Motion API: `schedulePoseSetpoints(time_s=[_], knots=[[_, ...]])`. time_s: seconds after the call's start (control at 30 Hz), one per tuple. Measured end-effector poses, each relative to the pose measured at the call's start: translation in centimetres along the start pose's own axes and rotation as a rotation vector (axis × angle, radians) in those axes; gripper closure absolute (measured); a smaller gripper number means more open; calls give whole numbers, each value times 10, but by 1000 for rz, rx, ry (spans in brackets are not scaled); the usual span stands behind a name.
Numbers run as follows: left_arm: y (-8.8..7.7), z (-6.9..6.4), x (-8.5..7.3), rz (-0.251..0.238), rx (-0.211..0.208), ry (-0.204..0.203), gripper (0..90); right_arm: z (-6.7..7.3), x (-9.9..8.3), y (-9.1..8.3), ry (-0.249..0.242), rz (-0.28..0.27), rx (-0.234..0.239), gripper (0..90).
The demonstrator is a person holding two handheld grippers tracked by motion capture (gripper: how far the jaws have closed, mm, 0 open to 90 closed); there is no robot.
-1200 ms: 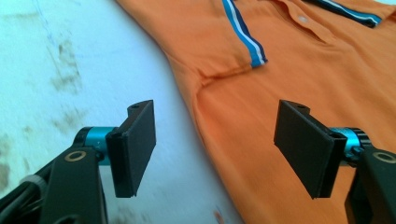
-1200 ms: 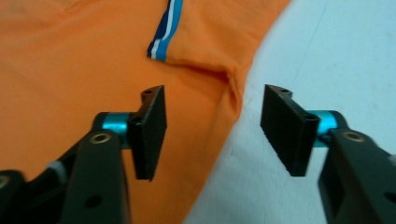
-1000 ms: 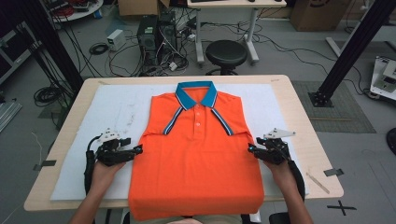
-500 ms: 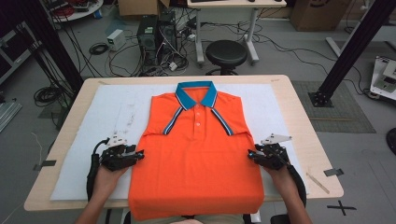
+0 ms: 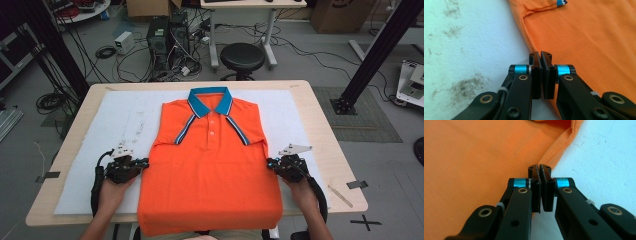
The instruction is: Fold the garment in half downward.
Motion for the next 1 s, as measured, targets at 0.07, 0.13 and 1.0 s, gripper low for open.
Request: schedulePoseSetpoints(time_s=[0.07,0.13,1.0], knots=[[-2,1,-1,-11,-14,-14,874,-1,-1,-2,5,0,-5,888],[-5,2,-3,-12,-22,-16,874,-2,-1,-5,9,-14,1,888],[-41,6,-10,-85,-128,-88,876,2,-6,-42,20,-103,12,887]])
Point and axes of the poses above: each handheld gripper's, and its own axes: y roughly forward along the jaws, x roughly out of its top, z roughly to its left, the point moved 1 cm from there along y, roughly forward along the jaws, and after that the axes turned 3 degrees about x, right-handed, at the moved point
